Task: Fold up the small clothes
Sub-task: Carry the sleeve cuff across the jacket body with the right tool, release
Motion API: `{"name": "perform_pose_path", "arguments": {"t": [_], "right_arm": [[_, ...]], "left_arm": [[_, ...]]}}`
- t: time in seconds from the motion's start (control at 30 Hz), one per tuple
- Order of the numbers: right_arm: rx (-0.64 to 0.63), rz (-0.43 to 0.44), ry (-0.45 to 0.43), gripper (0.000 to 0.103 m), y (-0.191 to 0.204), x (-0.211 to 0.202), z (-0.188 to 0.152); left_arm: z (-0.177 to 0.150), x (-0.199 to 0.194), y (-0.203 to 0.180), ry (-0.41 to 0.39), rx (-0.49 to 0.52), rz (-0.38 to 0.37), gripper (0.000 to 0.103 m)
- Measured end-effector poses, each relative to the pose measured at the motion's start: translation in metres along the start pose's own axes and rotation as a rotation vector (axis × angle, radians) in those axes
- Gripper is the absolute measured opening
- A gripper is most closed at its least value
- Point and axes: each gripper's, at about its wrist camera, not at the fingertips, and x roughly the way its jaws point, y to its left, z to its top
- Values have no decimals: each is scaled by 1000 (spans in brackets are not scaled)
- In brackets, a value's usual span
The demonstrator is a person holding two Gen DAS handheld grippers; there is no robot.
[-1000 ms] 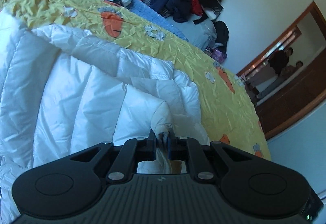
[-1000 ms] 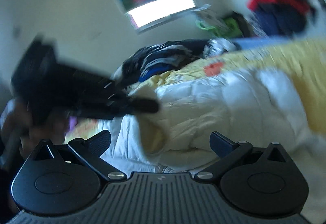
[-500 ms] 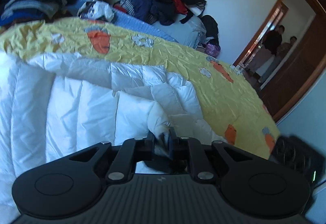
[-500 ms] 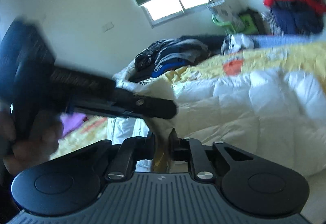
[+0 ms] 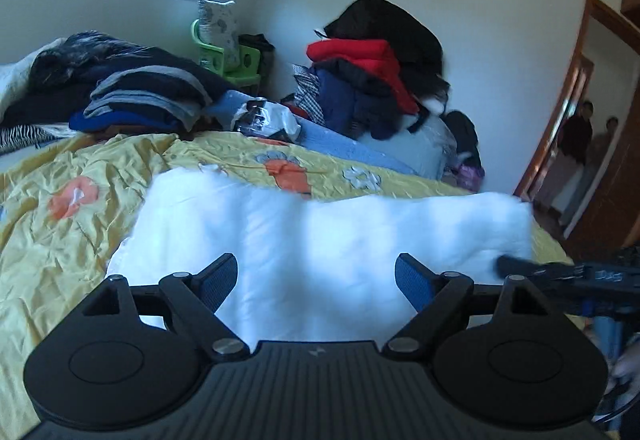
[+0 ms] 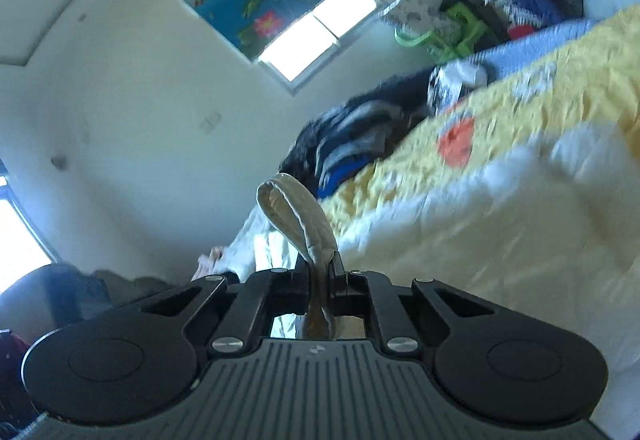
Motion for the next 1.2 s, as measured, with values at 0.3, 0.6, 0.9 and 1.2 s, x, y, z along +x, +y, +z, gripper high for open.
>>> {"name": "perform_pose_path", "arguments": {"t": [0.3, 0.6, 0.9, 1.2], "right_arm": [[168, -310, -24, 13, -99, -56, 15], [242, -349, -5, 13, -128, -45, -5], [248, -349, 15, 28, -131, -35, -1], [136, -408, 5, 10, -130, -35, 21]], "left_arm": [[-36, 85, 2, 195, 129, 57, 86], [-34, 98, 8, 217, 79, 18, 92], [-34, 124, 11, 213, 155, 156, 94], [-43, 141, 8, 228, 169, 160, 97]]}}
